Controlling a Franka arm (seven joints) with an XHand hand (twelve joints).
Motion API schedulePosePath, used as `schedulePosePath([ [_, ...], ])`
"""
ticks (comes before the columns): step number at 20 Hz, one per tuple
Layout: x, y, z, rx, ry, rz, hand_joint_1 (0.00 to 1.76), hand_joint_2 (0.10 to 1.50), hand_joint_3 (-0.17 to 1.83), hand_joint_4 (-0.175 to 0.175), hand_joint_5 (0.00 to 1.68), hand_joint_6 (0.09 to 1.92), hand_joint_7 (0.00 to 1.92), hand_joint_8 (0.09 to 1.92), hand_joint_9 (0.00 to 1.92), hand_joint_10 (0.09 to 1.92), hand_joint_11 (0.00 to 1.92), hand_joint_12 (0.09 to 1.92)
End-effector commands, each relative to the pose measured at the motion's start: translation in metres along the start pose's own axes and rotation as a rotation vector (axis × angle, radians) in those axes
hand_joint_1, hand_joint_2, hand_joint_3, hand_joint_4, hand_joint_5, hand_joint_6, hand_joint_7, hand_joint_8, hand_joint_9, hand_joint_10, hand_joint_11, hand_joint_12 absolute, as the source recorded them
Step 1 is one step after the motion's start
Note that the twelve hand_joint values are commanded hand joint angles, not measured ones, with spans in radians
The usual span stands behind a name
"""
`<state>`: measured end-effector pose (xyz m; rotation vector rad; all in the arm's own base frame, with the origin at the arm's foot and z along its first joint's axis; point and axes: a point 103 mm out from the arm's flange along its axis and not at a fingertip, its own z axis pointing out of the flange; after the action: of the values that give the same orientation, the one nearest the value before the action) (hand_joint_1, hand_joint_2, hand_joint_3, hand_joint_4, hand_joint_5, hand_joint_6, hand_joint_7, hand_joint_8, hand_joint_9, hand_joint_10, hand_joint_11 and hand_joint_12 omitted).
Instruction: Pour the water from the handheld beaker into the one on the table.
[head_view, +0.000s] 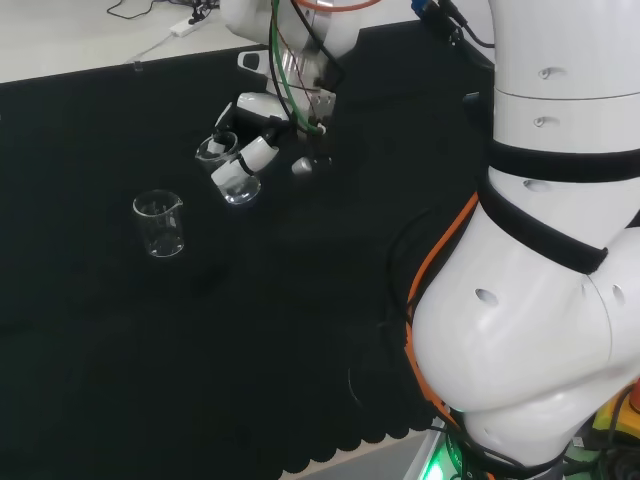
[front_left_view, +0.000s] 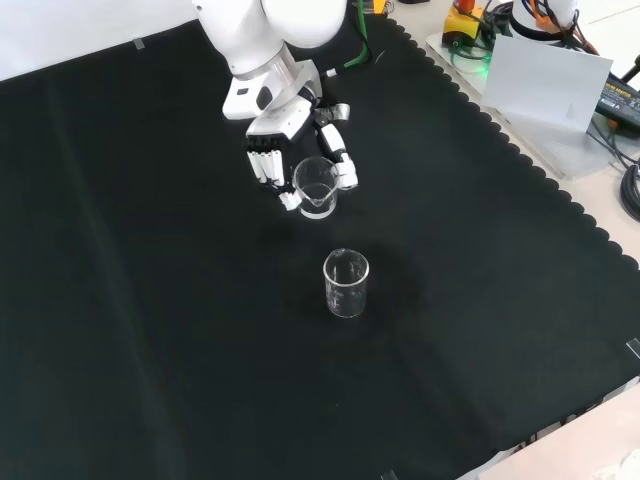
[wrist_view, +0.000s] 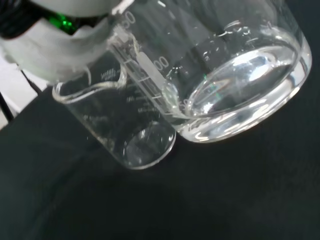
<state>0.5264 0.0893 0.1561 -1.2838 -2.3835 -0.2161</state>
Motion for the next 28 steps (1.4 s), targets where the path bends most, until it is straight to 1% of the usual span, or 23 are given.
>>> schedulePosePath([
  [1,0.014,0.006,0.001,0.062,-0.035,-0.011,1.30,0.62,0.76,-0.175,1.21,0.81,1.26,0.78,1.37,0.70,1.23,0.78],
  [4,0.019,0.008,0.002,0.091,-0.061,-0.017,1.30,0.62,0.76,-0.175,1.21,0.81,1.26,0.78,1.37,0.71,1.23,0.78],
  [12,0.033,0.019,0.003,0.187,-0.155,-0.017,1.30,0.61,0.79,-0.175,1.20,0.84,1.25,0.81,1.36,0.73,1.22,0.80],
  [17,0.043,0.026,0.005,0.249,-0.209,-0.003,1.30,0.61,0.79,-0.175,1.19,0.85,1.25,0.81,1.36,0.74,1.22,0.80],
  [19,0.046,0.029,0.006,0.278,-0.237,0.005,1.21,0.60,0.82,-0.072,1.20,0.87,1.38,0.79,1.36,0.75,1.22,0.81],
  [20,0.047,0.030,0.006,0.286,-0.249,0.009,1.18,0.60,0.82,-0.038,1.20,0.88,1.42,0.77,1.36,0.76,1.22,0.81],
  [21,0.048,0.032,0.007,0.295,-0.260,0.013,1.17,0.60,0.83,-0.018,1.20,0.89,1.45,0.76,1.36,0.76,1.22,0.81],
  [23,0.050,0.034,0.006,0.309,-0.278,0.024,1.16,0.60,0.83,-0.003,1.20,0.89,1.46,0.76,1.36,0.77,1.22,0.81],
  [28,0.051,0.037,0.004,0.337,-0.323,0.053,1.16,0.59,0.85,0.008,1.20,0.90,1.47,0.75,1.36,0.78,1.22,0.82],
])
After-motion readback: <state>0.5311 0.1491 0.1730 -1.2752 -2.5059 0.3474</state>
